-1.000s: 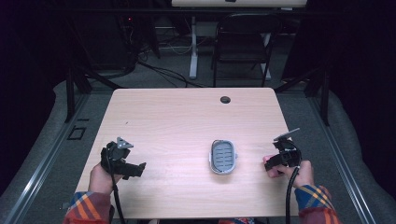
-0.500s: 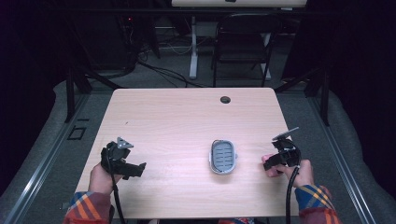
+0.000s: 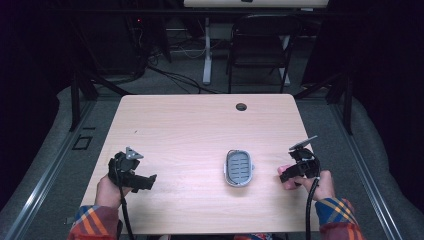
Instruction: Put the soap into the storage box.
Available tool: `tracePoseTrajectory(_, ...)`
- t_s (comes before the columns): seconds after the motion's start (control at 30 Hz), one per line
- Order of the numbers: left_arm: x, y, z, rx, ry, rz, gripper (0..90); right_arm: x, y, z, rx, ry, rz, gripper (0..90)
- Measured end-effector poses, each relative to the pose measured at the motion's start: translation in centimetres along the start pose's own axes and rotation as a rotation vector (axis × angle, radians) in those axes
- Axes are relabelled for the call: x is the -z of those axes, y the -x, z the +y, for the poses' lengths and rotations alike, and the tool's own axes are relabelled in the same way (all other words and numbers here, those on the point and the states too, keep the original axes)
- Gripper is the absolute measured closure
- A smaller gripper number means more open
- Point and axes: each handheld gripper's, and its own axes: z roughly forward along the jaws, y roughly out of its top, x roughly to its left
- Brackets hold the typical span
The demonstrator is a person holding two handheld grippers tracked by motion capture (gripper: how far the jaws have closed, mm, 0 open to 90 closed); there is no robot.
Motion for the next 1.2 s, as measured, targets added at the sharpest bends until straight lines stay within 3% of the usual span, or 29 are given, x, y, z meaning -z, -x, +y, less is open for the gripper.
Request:
tracePoseTrajectory(0.1,0.0,0.0,0.0,-0.001,0.0,0.0,0.6,0.0,-0.2,0.0,-0.011,0.02,0.002,36.5)
tracePoseTrajectory(0.2,0.0,0.0,0.0,-0.001,0.0,0.0,0.6,0.2,-0.3,0.1,0.008,0.002,0.003,36.5)
tracePoseTrajectory(0.7,0.0,0.0,0.0,-0.006,-0.005,0.002,0.6,0.3,-1.8,0.9,0.052,0.026,0.01,36.5)
tracePoseTrajectory(0.77,-0.1,0.0,0.0,-0.007,-0.006,0.001,0.6,0.4,-1.8,1.1,0.069,0.004,0.011,36.5)
tracePoseTrajectory(1.2,0.0,0.0,-0.1,-0.002,-0.004,0.003,0.6,0.4,-2.3,1.6,0.097,-0.007,-0.014,36.5)
